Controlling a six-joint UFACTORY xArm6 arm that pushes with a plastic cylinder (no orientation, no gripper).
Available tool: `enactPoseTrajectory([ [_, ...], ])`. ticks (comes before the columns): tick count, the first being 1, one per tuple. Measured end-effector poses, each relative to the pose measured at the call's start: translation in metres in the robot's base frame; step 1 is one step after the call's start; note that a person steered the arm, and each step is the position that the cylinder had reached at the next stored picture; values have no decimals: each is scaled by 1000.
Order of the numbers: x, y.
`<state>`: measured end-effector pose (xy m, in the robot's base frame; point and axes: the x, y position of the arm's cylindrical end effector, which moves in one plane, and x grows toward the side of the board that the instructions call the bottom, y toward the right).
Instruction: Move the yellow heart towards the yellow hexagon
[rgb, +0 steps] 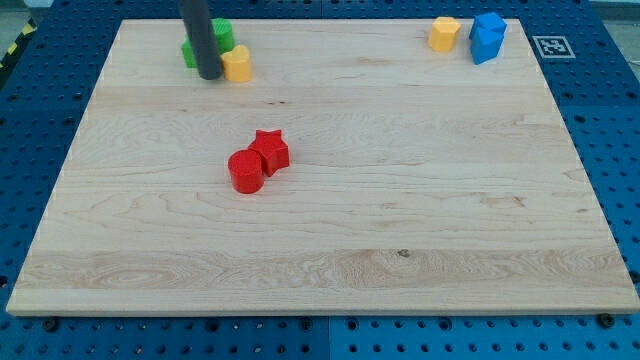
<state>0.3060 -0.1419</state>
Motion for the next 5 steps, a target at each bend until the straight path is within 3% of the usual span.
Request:
enactPoseTrajectory([
  [5,-49,111],
])
